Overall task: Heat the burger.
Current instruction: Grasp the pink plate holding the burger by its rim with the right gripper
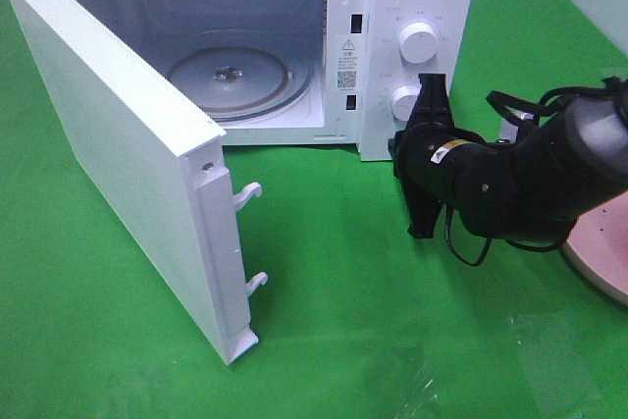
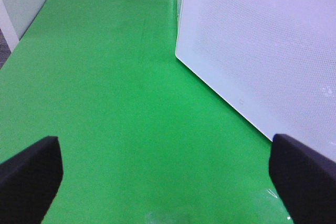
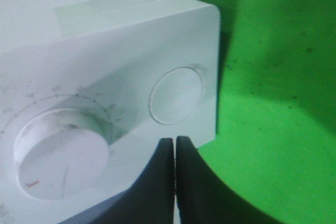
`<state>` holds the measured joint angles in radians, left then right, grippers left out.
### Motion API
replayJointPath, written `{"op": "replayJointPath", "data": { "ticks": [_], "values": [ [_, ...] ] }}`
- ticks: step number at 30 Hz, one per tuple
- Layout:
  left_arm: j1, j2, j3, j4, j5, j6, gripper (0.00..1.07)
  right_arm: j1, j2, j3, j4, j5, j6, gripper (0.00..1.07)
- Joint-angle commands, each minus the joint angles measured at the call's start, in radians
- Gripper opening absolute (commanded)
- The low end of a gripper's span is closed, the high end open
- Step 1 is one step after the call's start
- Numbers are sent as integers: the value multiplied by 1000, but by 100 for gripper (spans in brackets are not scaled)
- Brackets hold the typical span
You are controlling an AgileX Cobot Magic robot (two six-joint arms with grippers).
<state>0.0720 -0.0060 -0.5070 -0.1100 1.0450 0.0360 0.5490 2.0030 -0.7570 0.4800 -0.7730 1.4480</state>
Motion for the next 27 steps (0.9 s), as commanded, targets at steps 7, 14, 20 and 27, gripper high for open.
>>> {"op": "replayJointPath", "data": {
  "ticks": [7, 14, 20, 27],
  "values": [
    [0, -18, 1, -3, -1, 0, 101, -1, -129, 77, -16, 170, -171, 0],
    [0, -18, 1, -3, -1, 0, 101, -4, -244, 87, -17, 362, -459, 1],
    [0, -18, 1, -3, -1, 0, 101, -4, -299, 87, -16, 467, -630, 3],
    [0, -18, 1, -3, -1, 0, 101, -4, -350, 76, -28, 648, -890, 3]
  ]
}}
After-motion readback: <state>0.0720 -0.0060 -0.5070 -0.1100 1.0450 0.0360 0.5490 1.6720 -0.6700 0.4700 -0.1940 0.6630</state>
